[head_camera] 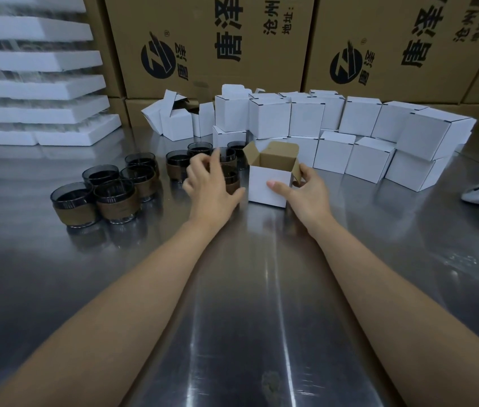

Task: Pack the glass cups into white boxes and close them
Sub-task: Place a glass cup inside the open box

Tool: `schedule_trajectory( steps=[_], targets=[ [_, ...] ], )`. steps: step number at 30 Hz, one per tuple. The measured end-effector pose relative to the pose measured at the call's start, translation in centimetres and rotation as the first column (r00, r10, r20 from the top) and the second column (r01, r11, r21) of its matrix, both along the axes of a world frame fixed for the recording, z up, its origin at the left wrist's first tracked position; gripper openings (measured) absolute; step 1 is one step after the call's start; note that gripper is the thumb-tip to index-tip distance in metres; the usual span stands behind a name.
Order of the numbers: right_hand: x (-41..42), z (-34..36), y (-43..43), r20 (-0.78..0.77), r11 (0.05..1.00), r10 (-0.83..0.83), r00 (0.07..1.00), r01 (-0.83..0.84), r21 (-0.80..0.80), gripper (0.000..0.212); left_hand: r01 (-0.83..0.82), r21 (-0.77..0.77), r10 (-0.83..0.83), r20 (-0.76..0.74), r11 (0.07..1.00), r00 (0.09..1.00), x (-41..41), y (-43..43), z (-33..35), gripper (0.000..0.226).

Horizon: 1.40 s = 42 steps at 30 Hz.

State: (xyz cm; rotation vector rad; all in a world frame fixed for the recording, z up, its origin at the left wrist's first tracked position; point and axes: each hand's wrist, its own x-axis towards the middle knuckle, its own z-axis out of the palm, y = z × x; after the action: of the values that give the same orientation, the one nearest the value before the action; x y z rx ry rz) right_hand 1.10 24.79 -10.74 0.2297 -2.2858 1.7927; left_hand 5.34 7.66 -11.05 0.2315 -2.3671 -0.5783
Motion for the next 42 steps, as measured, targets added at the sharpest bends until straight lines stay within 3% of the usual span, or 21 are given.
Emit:
schedule_trajectory(
  steps=[4,8,10,13,17,19,21,25,28,32,35,42],
  targets=[
    [0.1,0.1,0.0,-0.007,1.000,0.006,1.000,-0.006,-0.004,0.064,-0.026,0.276,-0.037,0.221,0.961,0.974,-0.6,-1.1,0.0,0.100],
    [0.0,0.0,0.0,0.002,1.000,0.014,1.000,-0.014,-0.007,0.070,-0.038,0.312,-0.037,0.230,0.949,0.972,-0.9,-1.4,0.1,0.081],
    [0.0,0.0,0.0,0.006,1.000,0.021,1.000,-0.021,-0.011,0.073,-0.021,0.379,-0.041,0.156,0.925,0.987,-0.7,-1.2,0.3,0.076],
    [0.0,0.0,0.1,-0.003,0.999,0.034,0.999,-0.034,-0.003,0.072,0.005,0.520,0.040,-0.074,0.854,0.996,-0.3,-1.0,1.0,0.069],
    [0.1,0.0,-0.1,-0.015,0.996,0.087,0.996,-0.086,0.037,0.074,0.193,0.616,0.091,-0.399,0.763,0.913,0.7,-0.6,3.0,0.078],
    [0.1,0.0,-0.4,-0.021,0.987,0.134,0.991,-0.132,0.088,0.075,0.312,0.546,-0.008,-0.488,0.778,0.873,1.1,-0.2,4.2,0.086],
    [0.1,-0.1,-0.6,-0.026,0.980,0.163,0.986,-0.159,0.119,0.077,0.368,0.396,-0.154,-0.476,0.841,0.866,1.3,0.5,5.1,0.079],
    [0.2,-0.3,-0.8,-0.054,0.968,0.184,0.981,-0.171,0.185,0.072,0.331,0.125,-0.296,-0.236,0.935,0.926,0.9,1.9,5.2,0.057],
    [0.1,-0.4,-0.8,-0.065,0.965,0.203,0.977,-0.188,0.184,0.057,0.242,-0.026,-0.243,-0.131,0.970,0.961,0.5,2.3,4.6,0.052],
    [-0.1,-0.6,-0.9,-0.058,0.964,0.208,0.977,-0.194,0.180,0.066,0.155,-0.165,-0.154,0.022,0.974,0.988,0.2,1.6,5.4,0.053],
    [-0.1,-0.5,-0.9,-0.054,0.962,0.208,0.977,-0.194,0.194,0.080,0.136,-0.330,-0.085,0.165,0.934,0.983,0.1,1.1,6.3,0.056],
    [0.2,-0.3,-1.0,-0.051,0.954,0.245,0.968,-0.231,0.192,0.071,0.155,-0.534,0.041,0.336,0.831,0.941,0.5,1.3,6.6,0.065]
  ],
)
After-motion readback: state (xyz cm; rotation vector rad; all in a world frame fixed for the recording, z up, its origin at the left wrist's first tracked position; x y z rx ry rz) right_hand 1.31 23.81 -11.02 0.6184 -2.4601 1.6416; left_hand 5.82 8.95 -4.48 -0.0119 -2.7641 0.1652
